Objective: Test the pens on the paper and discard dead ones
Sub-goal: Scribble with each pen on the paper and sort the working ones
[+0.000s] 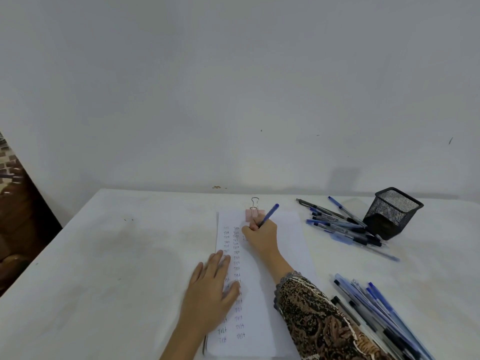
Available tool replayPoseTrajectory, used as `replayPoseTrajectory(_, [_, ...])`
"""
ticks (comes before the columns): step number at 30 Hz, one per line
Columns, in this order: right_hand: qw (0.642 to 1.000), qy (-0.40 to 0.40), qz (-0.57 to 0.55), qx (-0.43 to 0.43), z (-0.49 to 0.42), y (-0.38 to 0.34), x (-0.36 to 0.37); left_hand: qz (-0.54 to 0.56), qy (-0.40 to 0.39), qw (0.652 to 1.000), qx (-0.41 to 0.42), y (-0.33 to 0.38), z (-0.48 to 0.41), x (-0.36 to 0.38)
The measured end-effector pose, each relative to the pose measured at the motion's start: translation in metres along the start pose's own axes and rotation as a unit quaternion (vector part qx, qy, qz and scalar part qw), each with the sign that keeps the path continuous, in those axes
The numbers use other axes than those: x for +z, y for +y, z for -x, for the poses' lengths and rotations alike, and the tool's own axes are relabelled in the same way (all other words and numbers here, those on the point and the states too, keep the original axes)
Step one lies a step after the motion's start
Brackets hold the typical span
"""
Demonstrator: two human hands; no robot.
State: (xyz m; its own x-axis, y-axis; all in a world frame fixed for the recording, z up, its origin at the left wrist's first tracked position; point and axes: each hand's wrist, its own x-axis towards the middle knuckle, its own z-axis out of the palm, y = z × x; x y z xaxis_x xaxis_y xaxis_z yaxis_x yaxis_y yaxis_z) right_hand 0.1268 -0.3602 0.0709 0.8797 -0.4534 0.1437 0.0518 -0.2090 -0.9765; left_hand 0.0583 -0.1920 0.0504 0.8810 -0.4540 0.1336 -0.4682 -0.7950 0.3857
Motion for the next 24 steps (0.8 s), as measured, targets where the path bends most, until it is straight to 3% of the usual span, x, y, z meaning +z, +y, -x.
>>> replayPoseTrajectory(4, [1.0,0.008,-0.021,0.005,0.001,0.0,0.002,0.001,0.002,1.0,0.001,-0.001,0.0,0.002])
replayPoseTrajectory(6, [0.99,0.02,-0.125,0.055,-0.002,0.0,-0.004,-0.002,0.005,1.0,0.001,-0.001,0.0,0.002])
replayPoseTrajectory(9, [0.937,0.002,-0.325,0.125,0.002,-0.007,-0.025,-0.007,0.012,1.0,-0.001,0.0,-0.001,0.001])
replayPoseTrajectory(12, [0.924,-0.013,-0.365,0.114,0.017,-0.019,-0.038,-0.01,0.018,1.0,-0.001,0.001,-0.002,0.001])
replayPoseTrajectory(14, [0.953,-0.032,-0.292,0.072,0.031,-0.027,-0.044,-0.014,0.022,1.0,0.001,0.0,-0.001,0.003])
replayPoseTrajectory(17, [0.994,-0.076,-0.041,-0.07,0.052,-0.03,-0.051,-0.021,0.034,0.999,0.013,0.0,-0.002,0.005])
replayPoseTrajectory(20, [0.957,-0.114,0.195,-0.183,0.072,-0.022,-0.051,-0.02,0.042,0.999,0.018,0.001,0.0,0.006])
replayPoseTrajectory(24, [0.859,-0.068,0.374,-0.344,0.085,0.0,-0.051,-0.005,0.041,0.999,0.009,0.0,0.001,0.009])
